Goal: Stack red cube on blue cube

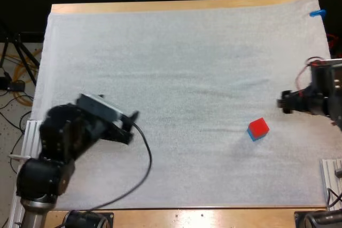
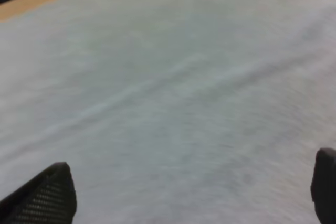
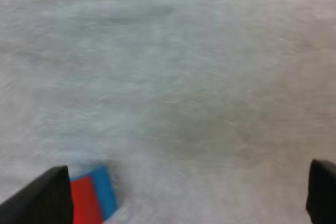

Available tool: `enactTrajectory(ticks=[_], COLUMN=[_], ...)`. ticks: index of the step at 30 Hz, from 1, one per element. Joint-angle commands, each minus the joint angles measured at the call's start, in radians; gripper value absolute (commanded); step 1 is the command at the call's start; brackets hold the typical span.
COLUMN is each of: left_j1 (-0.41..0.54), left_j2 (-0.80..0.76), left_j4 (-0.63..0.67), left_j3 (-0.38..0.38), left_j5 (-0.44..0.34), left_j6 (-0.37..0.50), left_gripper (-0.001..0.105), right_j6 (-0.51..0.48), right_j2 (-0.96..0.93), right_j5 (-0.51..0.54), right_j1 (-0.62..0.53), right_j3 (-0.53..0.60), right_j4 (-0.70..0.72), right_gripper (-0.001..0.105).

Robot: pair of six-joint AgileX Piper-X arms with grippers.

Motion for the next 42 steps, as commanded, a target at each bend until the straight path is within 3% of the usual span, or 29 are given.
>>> enactTrajectory(ticks=[1, 5, 8, 19, 33, 38, 42], left_j1=[0.063, 0.261, 0.322, 0.297, 0.297, 0.297, 0.297], left_j2=[-0.011, -0.05, -0.103, -0.383, -0.725, -0.812, -0.862], left_j4=[-0.016, -0.006, 0.021, 0.191, 0.339, 0.427, 0.502], left_j3=[-0.006, -0.007, -0.007, -0.007, -0.005, -0.002, -0.004], left_j5=[0.025, 0.09, 0.098, 0.103, 0.103, 0.103, 0.103], left_j6=[0.003, 0.018, 0.02, 0.055, 0.055, 0.055, 0.057], left_gripper=[0.087, 0.087, 0.087, 0.087, 0.087, 0.087, 0.087], right_j6=[-0.023, -0.029, -0.03, -0.03, -0.015, -0.012, -0.007], right_j2=[-0.031, -0.106, -0.181, -0.515, -1.078, -1.204, -1.197], right_j5=[-0.003, -0.004, -0.004, 0.003, -0.004, -0.004, -0.027], right_j1=[-0.033, -0.097, -0.119, -0.111, -0.111, -0.111, -0.111], right_j3=[-0.004, -0.004, -0.004, 0.016, 0.208, 0.257, 0.274], right_j4=[0.005, 0.005, 0.005, 0.005, 0.007, 0.01, 0.074], right_gripper=[0.085, 0.085, 0.085, 0.085, 0.085, 0.085, 0.085])
